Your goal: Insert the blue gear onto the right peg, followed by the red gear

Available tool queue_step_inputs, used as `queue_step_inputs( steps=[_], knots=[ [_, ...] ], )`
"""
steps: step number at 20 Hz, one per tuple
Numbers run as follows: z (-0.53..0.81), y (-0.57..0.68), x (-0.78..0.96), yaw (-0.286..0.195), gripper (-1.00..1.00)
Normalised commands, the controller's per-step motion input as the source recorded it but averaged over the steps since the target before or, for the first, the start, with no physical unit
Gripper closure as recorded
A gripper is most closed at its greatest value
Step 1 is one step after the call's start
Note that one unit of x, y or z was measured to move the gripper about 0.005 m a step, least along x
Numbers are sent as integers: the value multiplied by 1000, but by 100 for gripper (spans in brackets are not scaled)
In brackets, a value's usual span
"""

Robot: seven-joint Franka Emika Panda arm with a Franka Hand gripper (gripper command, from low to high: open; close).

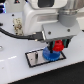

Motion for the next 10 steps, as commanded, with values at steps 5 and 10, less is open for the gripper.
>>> queue_step_inputs(
  steps=[5, 10],
  knots=[
    [-14, -128, 177, 0, 100],
    [-74, -223, 189, 0, 100]
  ],
)
